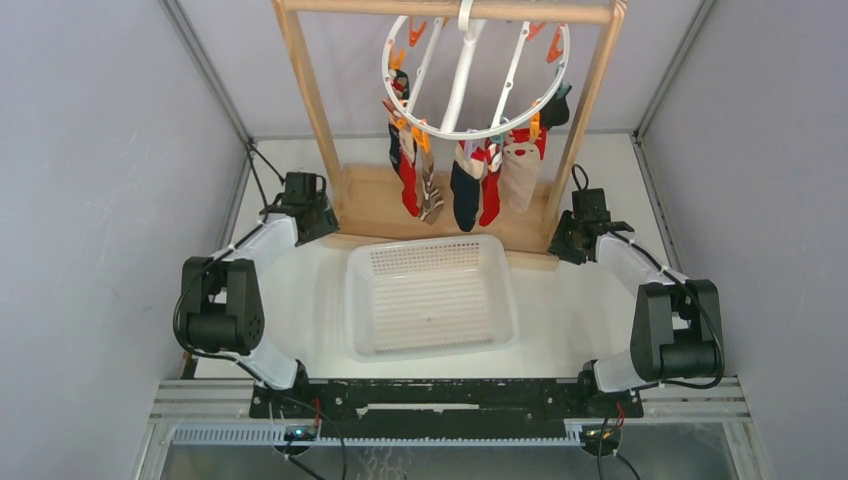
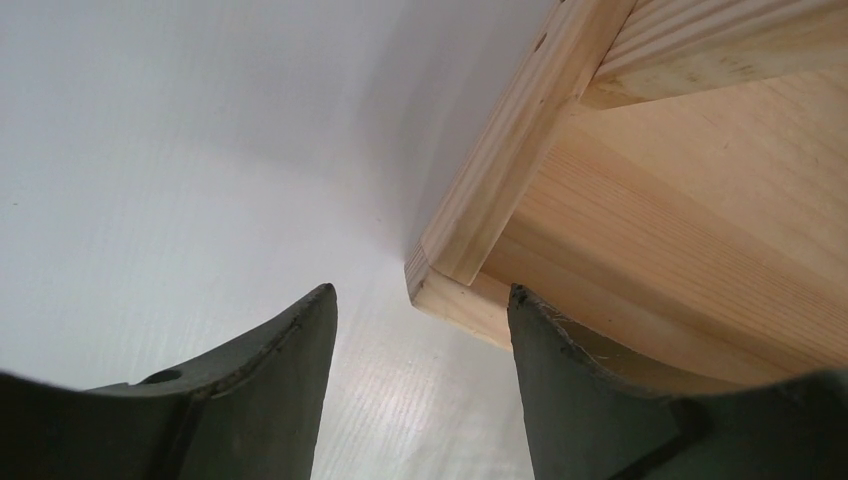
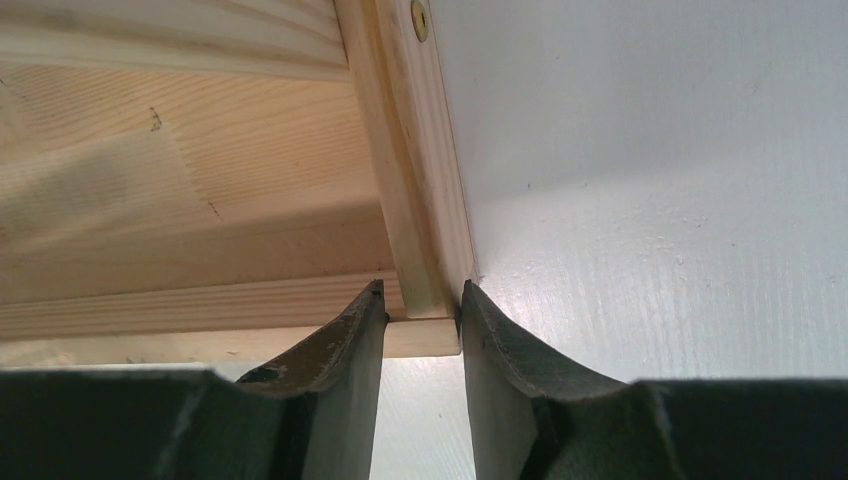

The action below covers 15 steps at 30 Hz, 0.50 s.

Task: Remove the socks clipped to the hanger
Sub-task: Adjust the clothesline at the center of the board.

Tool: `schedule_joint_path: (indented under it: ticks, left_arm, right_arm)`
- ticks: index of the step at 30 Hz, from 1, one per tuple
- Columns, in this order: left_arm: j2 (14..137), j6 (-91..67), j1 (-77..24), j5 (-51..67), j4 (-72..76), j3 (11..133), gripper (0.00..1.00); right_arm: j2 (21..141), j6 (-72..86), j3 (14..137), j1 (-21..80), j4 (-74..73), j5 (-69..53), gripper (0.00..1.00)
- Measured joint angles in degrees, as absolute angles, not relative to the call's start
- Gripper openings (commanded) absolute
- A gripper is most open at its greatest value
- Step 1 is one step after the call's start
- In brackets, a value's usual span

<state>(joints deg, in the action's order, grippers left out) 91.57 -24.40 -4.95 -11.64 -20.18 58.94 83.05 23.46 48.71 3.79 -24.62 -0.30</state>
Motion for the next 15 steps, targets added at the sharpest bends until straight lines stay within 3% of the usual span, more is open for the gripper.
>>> schedule_joint_path:
  ticks: [8, 15]
  left_arm:
    - [93.89, -24.45, -4.69, -11.14, -19.75, 59.13, 0.7]
    - [94.32, -24.51, -4.69, -10.31, -19.03, 59.2, 0.57]
  right_arm:
    - [83.05, 23.29, 48.71, 3.9, -24.6, -0.27, 0.42]
    - [83.05, 23.27, 48.71, 4.16, -24.53, -0.01, 0.42]
